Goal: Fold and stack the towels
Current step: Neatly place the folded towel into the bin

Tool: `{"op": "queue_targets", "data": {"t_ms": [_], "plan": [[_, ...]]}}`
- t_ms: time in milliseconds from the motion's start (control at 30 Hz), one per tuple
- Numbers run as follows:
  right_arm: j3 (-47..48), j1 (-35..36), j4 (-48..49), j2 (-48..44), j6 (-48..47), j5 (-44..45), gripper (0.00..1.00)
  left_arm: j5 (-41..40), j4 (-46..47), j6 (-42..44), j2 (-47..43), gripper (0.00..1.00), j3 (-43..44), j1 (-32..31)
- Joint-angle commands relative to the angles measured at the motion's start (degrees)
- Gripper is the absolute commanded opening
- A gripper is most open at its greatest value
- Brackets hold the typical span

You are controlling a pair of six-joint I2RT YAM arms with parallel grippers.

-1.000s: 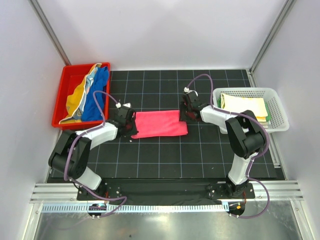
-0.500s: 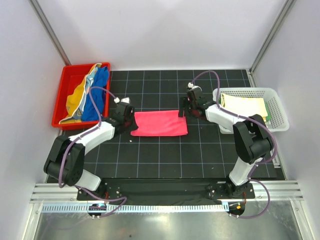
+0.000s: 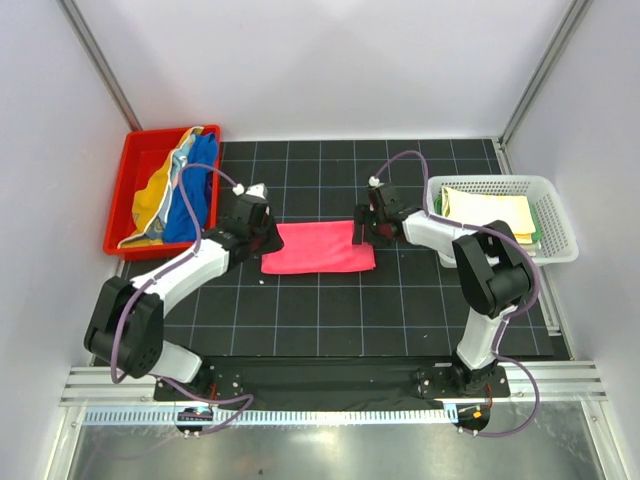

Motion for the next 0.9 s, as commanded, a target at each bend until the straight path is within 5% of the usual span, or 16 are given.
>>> {"op": "queue_targets", "data": {"t_ms": [0,300,400,600,867], "plan": [[-1.0,1.5,1.4,0.6,1.1,-0.5,0.68,1.5,-0.3,0.9,-3.8,0.18,0.7,-0.1],[-0.9,4.7,-0.1,2.4,1.7,5.7,0.53,2.4,-0.2,0.9,-5.6,0.18,-0.8,-0.3],[-0.5,4.9,-1.8,2.4,1.1,7.7,0.29,3.0,-0.3,0.7,-6.9,0.17,-1.3,-0.7],[2.0,5.4,-6.9,1.2,-2.4,12.4,0.01,6.4,-2.2,0.5,-12.0,0.17,-1.1,-1.1],[6.4,5.7,-17.2,-6.2,-9.0,21.4,0.01,10.9,-9.0,1.6,-24.2,0.17,-3.1,-1.5]]}}
